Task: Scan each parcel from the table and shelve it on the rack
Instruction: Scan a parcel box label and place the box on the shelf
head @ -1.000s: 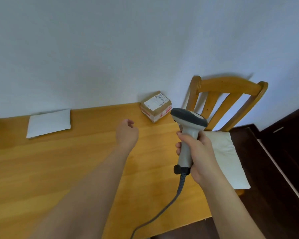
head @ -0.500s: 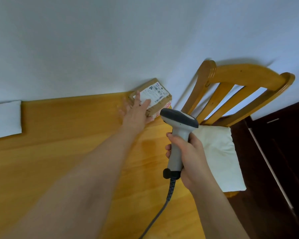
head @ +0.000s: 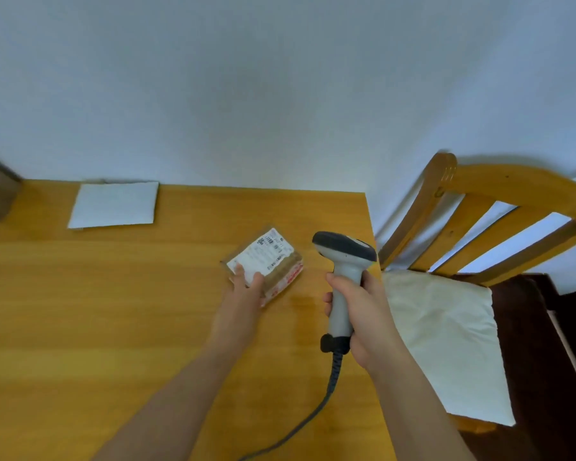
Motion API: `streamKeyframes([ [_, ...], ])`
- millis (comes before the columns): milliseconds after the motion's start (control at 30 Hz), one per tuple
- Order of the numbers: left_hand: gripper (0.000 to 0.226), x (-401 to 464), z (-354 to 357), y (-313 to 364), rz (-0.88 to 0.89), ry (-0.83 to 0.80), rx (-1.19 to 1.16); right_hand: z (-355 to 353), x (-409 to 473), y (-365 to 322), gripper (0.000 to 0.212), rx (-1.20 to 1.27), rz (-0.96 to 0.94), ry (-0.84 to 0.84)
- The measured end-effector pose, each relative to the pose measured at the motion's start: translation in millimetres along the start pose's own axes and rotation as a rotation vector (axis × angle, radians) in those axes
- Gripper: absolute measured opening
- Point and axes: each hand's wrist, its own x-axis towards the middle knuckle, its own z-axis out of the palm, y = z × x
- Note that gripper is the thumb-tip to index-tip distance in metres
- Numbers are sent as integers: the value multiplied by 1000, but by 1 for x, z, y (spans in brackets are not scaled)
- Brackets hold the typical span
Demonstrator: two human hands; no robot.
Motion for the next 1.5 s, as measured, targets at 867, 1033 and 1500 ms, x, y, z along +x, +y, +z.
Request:
streamKeyframes([
  [867,68,-189,-7,-116,-304,98,-30,130,-168,51,14,-350,66,-443],
  [1033,67,-186,-14,-115,-305,56,-29,133,-183,38,18,-348,74,-424],
  [1500,72,-180,-22,-114,-308,-69,-65,127,-208,17,18,-281,119,-365],
])
